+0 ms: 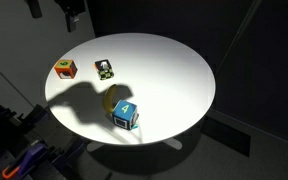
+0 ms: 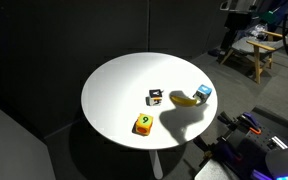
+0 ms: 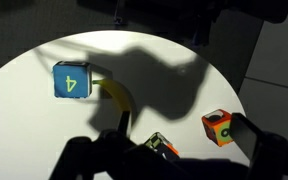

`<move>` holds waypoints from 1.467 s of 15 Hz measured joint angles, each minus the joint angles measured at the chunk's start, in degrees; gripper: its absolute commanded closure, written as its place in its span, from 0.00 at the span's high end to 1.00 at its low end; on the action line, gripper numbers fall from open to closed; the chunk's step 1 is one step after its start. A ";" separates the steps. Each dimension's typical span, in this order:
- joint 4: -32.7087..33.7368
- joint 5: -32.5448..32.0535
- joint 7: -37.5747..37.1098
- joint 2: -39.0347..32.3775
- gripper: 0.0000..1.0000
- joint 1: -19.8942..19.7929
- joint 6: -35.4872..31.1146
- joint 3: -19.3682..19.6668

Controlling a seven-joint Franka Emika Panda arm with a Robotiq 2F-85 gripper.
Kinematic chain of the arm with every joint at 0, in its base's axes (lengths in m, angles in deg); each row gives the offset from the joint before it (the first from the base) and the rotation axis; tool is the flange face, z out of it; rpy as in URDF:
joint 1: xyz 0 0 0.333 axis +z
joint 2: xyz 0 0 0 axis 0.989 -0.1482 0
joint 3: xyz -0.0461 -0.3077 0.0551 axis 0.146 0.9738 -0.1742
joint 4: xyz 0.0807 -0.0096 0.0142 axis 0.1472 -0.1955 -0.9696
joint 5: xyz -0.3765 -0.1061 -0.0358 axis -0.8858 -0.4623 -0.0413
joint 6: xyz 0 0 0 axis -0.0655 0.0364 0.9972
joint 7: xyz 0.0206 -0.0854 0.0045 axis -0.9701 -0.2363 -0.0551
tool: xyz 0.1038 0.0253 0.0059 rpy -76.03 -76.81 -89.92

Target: Pick up the block with a four on it and then put it back on the table

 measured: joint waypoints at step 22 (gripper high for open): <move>-4.11 -6.49 -6.11 -0.30 1.00 -1.97 -20.45 -4.10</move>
